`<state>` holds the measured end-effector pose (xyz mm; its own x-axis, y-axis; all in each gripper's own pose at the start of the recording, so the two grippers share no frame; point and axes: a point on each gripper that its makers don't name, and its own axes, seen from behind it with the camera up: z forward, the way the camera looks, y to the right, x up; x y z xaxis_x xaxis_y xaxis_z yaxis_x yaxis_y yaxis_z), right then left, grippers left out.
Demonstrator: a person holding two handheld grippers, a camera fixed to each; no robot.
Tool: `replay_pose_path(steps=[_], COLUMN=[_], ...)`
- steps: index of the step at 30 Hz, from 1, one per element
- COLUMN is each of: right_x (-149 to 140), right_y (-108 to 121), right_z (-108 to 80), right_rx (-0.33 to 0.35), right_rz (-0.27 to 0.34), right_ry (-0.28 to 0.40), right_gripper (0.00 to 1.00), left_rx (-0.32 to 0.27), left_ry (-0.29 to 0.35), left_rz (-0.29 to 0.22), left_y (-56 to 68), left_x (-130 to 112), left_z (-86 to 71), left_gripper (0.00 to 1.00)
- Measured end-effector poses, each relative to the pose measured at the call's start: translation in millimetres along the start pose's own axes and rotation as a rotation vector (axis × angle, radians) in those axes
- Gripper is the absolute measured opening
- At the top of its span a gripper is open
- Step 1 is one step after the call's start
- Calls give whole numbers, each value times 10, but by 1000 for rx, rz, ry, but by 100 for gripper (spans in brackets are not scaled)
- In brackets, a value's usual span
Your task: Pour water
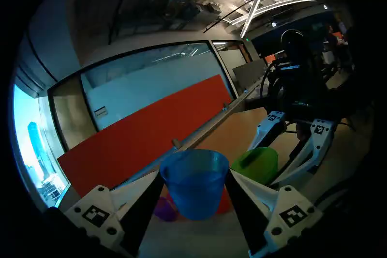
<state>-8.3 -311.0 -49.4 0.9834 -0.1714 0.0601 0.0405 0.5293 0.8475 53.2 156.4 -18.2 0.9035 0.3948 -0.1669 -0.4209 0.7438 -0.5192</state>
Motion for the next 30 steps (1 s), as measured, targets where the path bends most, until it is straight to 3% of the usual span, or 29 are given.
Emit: replay_pose_path(steps=[30], right_x=[-48], right_y=[-57], right_z=[-75], right_rx=[42], right_rz=[-21], right_ry=[-27], right_gripper=[91], left_rx=[-24], left_ry=[13], left_rz=[225], left_y=[122], left_x=[130], left_z=[-61], left_gripper=[86])
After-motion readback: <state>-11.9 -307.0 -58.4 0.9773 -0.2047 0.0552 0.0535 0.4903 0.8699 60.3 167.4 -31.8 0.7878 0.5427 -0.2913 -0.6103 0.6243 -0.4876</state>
